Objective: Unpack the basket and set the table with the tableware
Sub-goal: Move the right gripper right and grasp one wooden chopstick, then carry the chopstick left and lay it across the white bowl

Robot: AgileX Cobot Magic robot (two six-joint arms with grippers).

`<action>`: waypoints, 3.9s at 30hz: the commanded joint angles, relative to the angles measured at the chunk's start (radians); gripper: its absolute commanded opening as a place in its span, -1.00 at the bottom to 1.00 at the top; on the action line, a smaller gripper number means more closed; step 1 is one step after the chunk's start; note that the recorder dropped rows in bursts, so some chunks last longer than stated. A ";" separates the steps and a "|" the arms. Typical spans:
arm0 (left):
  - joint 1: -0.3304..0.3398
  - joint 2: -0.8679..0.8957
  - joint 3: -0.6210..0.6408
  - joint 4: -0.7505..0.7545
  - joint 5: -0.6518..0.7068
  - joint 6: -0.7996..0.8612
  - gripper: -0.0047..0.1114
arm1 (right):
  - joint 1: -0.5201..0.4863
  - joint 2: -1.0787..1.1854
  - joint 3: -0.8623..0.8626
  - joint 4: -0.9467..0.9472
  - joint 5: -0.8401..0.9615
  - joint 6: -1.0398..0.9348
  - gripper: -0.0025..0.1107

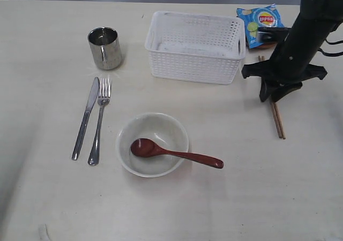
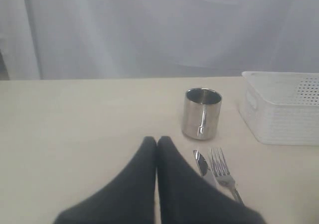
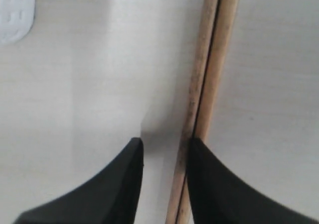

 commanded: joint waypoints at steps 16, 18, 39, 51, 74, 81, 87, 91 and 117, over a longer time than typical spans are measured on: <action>-0.001 -0.004 0.003 -0.007 -0.011 0.000 -0.92 | 0.003 -0.063 0.018 0.079 0.000 -0.056 -0.40; -0.001 -0.004 0.003 -0.007 -0.011 0.000 -0.92 | 0.003 -0.054 0.018 0.088 -0.004 -0.056 -0.40; -0.001 -0.004 0.003 -0.016 -0.011 0.000 -0.92 | 0.107 0.029 0.018 -0.152 -0.010 0.109 -0.96; -0.001 -0.004 0.003 -0.014 -0.011 0.000 -0.92 | 0.107 -0.204 0.018 -0.165 0.020 0.139 -0.96; -0.001 -0.004 0.003 -0.014 -0.011 0.000 -0.92 | 0.595 -0.503 0.190 0.124 -0.081 0.224 -0.96; -0.001 -0.004 0.003 -0.014 -0.011 0.000 -0.92 | 0.706 -0.425 0.217 0.163 -0.138 0.285 -0.96; -0.001 -0.004 0.003 -0.014 -0.011 0.000 -0.92 | 0.724 -0.328 0.217 0.165 -0.115 0.307 -0.96; -0.001 -0.004 0.003 -0.014 -0.011 0.000 -0.92 | 0.724 -0.309 0.217 0.170 -0.128 0.318 -0.96; -0.001 -0.004 0.003 -0.014 -0.011 0.000 -0.92 | 0.724 -0.308 0.217 0.157 -0.180 0.318 -0.50</action>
